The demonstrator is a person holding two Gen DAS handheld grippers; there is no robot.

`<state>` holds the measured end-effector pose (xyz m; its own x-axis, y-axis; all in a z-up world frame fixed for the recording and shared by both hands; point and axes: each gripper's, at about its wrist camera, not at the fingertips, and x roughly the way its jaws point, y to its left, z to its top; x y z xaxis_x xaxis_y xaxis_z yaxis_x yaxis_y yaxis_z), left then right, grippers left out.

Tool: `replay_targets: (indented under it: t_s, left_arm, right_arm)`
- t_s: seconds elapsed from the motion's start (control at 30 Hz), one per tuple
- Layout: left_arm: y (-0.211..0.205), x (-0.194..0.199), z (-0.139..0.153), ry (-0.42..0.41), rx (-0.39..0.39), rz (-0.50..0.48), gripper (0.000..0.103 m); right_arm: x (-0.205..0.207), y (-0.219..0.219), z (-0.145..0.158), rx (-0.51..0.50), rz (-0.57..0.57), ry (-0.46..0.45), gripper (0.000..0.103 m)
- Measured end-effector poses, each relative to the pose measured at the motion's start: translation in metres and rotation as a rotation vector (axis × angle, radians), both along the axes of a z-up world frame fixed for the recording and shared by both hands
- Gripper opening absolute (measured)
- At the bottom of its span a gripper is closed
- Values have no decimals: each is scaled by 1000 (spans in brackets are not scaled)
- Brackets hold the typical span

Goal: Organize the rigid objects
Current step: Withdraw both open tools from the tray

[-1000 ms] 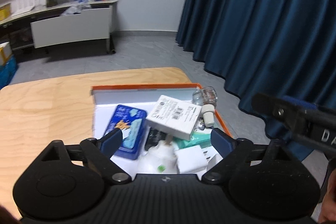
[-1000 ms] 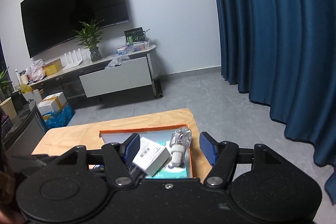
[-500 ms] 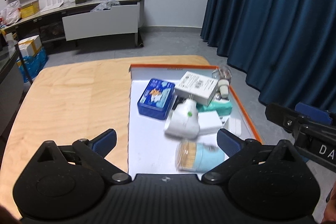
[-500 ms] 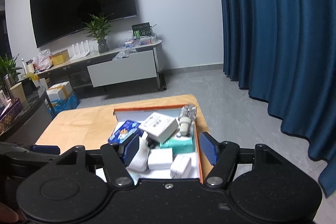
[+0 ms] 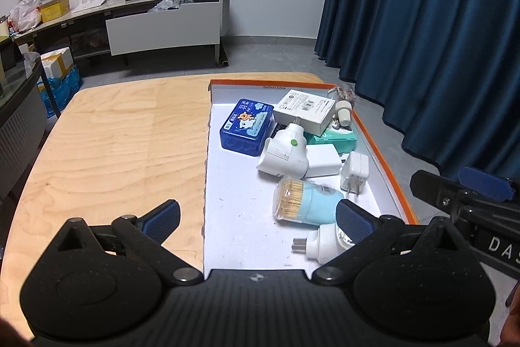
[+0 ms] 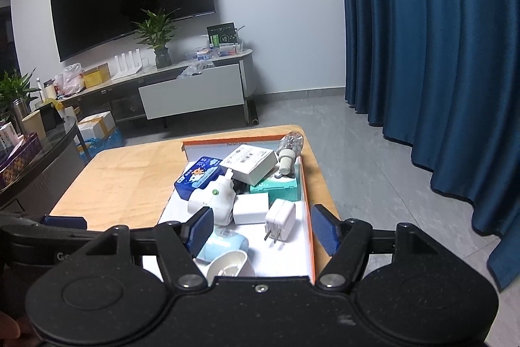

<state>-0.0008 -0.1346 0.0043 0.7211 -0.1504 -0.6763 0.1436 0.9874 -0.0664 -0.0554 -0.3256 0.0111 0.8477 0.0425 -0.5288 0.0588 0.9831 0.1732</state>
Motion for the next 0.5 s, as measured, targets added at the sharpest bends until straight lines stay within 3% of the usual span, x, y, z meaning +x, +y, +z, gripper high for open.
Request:
replay_targets:
  t_s: [0.5]
  left_arm:
    - [-1,-16,1,-15,29,8,103]
  right_arm:
    - [-15,5,2,-1,5,-8,80]
